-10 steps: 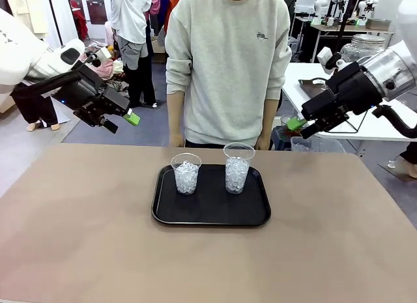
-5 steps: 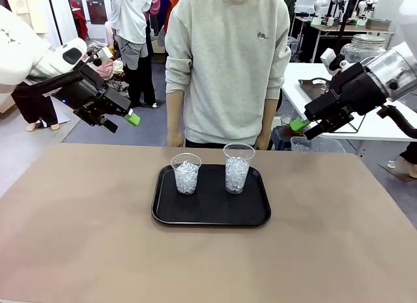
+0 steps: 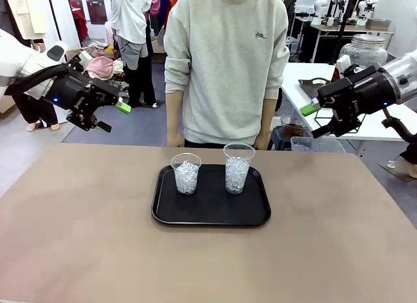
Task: Pour the drink into the iced cup.
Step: Pick up the iced cup indicated by the human and present it to them.
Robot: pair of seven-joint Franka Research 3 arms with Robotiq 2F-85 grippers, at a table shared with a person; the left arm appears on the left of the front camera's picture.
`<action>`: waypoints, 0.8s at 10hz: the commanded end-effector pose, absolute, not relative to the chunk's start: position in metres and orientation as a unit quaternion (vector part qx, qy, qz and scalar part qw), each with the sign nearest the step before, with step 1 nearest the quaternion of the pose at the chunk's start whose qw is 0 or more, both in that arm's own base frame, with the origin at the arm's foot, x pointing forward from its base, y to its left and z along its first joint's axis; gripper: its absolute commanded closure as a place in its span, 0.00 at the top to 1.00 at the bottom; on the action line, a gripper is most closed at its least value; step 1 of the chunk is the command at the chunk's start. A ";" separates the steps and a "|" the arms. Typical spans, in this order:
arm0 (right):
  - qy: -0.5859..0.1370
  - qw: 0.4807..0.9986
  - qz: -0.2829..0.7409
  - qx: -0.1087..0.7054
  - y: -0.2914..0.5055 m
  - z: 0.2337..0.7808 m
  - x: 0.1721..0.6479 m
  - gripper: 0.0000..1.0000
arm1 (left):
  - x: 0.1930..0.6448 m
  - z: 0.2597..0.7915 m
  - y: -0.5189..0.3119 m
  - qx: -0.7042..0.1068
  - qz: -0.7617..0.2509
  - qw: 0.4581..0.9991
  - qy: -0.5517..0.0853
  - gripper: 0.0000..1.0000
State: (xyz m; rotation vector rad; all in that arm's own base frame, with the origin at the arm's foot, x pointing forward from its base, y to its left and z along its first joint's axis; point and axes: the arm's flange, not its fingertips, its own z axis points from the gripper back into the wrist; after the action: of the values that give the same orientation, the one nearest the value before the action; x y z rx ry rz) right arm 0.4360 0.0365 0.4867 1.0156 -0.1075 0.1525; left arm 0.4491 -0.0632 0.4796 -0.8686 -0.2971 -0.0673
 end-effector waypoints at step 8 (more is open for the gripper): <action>-0.028 0.768 -0.014 0.640 0.008 0.433 0.467 1.00 | 0.484 0.433 -0.049 -0.594 -0.025 0.801 -0.071 1.00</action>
State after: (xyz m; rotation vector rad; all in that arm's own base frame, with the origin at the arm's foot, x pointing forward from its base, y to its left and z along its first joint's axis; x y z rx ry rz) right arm 0.4611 0.0071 0.4332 1.3511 -0.0335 -0.0550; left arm 0.4735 -0.0512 0.4332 -1.2334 -0.1433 -0.0152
